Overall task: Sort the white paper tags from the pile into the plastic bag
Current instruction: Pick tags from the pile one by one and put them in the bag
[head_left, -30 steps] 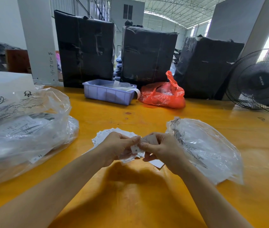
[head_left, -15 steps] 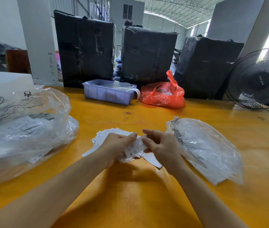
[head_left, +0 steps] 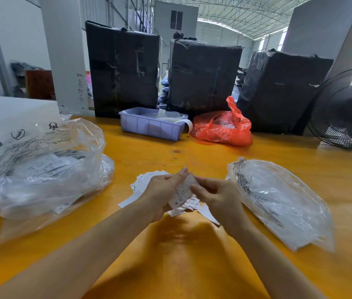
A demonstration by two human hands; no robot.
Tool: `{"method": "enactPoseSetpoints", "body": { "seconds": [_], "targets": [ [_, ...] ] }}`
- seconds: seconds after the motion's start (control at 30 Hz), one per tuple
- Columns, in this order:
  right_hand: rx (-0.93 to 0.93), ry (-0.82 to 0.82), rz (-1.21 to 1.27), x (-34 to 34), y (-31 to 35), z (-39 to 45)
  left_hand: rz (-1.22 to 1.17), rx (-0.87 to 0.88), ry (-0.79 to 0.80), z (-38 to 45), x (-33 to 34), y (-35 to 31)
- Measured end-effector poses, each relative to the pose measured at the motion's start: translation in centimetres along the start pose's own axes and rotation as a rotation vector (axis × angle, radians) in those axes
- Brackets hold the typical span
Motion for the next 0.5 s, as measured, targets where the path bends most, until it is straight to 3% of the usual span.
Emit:
{"method": "enactPoseSetpoints", "body": {
  "seconds": [0.3, 0.43, 0.5],
  "targets": [
    [0.270, -0.119, 0.275, -1.0, -0.3, 0.4, 0.321, 0.008, 0.043, 1.1, -2.3, -1.4],
    [0.269, -0.110, 0.317, -1.0, -0.3, 0.3, 0.535, 0.062, 0.082, 0.1, -2.7, -3.3],
    [0.195, -0.152, 0.252, -1.5, -0.1, 0.6, 0.679, 0.151, 0.011, -0.4, -3.6, -5.5]
  ]
}}
Point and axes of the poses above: each hand's wrist, its own z-axis towards the middle knuckle, its own x-axis out of the palm, y = z × x, the point moved 1 cm from there along z, towards the middle knuckle
